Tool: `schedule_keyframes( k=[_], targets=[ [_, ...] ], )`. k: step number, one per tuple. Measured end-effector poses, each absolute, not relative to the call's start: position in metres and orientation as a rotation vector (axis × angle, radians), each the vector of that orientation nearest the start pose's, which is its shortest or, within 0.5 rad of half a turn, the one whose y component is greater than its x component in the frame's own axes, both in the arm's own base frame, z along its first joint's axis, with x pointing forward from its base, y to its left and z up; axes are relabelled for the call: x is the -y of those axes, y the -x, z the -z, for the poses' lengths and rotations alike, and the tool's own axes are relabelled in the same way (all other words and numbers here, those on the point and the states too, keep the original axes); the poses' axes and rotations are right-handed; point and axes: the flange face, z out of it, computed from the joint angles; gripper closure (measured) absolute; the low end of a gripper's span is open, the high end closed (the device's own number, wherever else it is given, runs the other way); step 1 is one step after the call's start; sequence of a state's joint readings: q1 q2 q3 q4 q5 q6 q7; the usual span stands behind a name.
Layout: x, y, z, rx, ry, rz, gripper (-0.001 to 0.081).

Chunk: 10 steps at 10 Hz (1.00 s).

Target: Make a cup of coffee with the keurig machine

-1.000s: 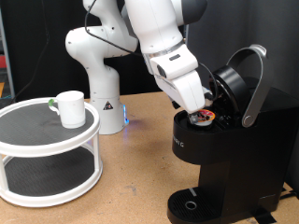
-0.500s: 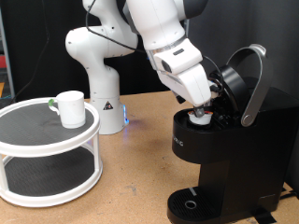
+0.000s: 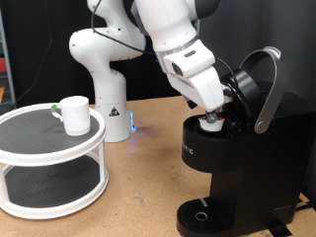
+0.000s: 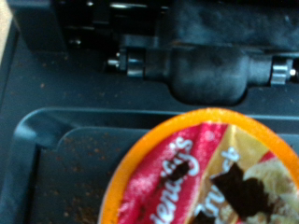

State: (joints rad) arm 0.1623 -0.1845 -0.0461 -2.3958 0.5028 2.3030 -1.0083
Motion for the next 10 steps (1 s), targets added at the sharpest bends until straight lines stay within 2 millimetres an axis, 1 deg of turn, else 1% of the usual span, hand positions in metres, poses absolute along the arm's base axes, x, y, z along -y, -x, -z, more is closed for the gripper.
schedule_keyframes(
  k=[5, 8, 10],
  targets=[
    [-0.067, -0.476, -0.398, 1.055, 2.616, 0.368, -0.0002],
    [-0.067, -0.481, -0.385, 1.009, 2.691, 0.36, -0.0002],
    [-0.067, -0.484, -0.383, 0.999, 2.698, 0.364, -0.0002]
  ],
)
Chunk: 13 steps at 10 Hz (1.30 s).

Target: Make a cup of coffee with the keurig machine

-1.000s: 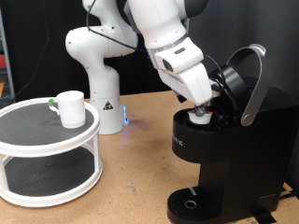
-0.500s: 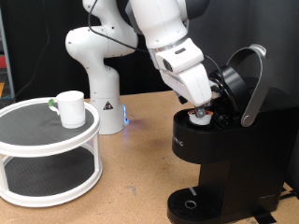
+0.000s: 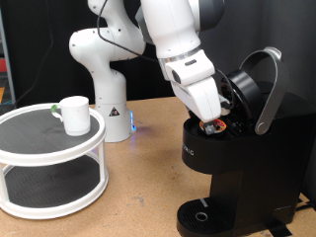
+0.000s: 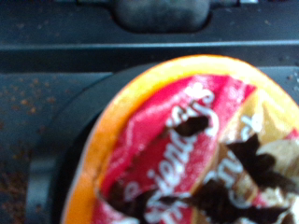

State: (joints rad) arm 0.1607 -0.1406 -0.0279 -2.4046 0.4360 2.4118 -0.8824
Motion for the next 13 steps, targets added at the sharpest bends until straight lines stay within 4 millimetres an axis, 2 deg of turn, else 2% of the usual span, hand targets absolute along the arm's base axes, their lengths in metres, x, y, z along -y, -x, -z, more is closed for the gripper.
schedule_keyframes(
  k=[7, 13],
  targets=[
    [-0.062, -0.484, -0.385, 0.985, 2.608, 0.431, -0.0002],
    [-0.053, -0.49, -0.413, 0.985, 2.567, 0.432, -0.0002]
  ],
)
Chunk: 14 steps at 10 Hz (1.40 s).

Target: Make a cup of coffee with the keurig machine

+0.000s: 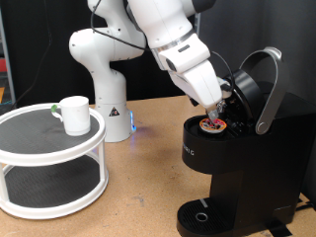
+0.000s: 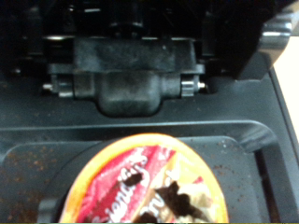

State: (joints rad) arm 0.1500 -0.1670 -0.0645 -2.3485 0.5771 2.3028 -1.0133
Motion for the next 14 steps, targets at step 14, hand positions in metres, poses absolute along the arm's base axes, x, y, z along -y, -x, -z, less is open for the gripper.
schedule_keyframes(
  k=[14],
  targets=[
    [-0.002, -0.488, -0.505, 0.864, 2.439, 0.507, -0.0002]
  ],
)
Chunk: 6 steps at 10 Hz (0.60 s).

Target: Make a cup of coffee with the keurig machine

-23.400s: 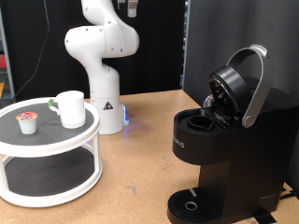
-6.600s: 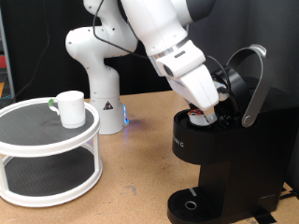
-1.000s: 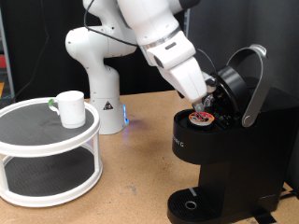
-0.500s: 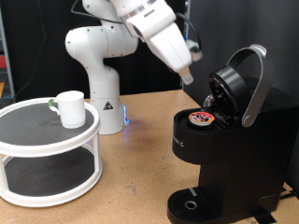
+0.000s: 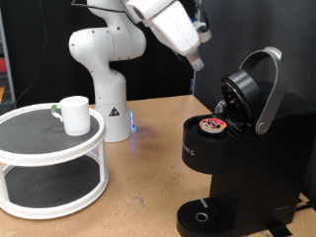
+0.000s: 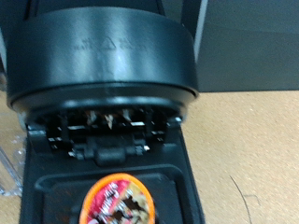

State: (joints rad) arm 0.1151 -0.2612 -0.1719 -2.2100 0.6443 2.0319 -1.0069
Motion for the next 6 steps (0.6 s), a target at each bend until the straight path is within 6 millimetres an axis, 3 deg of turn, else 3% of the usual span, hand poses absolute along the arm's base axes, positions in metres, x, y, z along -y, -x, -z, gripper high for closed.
schedule_keyframes(
  k=[2, 6],
  targets=[
    [-0.021, -0.488, -0.51, 0.865, 2.414, 0.483, -0.0002],
    [-0.087, -0.491, -0.525, 0.849, 2.44, 0.508, -0.0002]
  ],
)
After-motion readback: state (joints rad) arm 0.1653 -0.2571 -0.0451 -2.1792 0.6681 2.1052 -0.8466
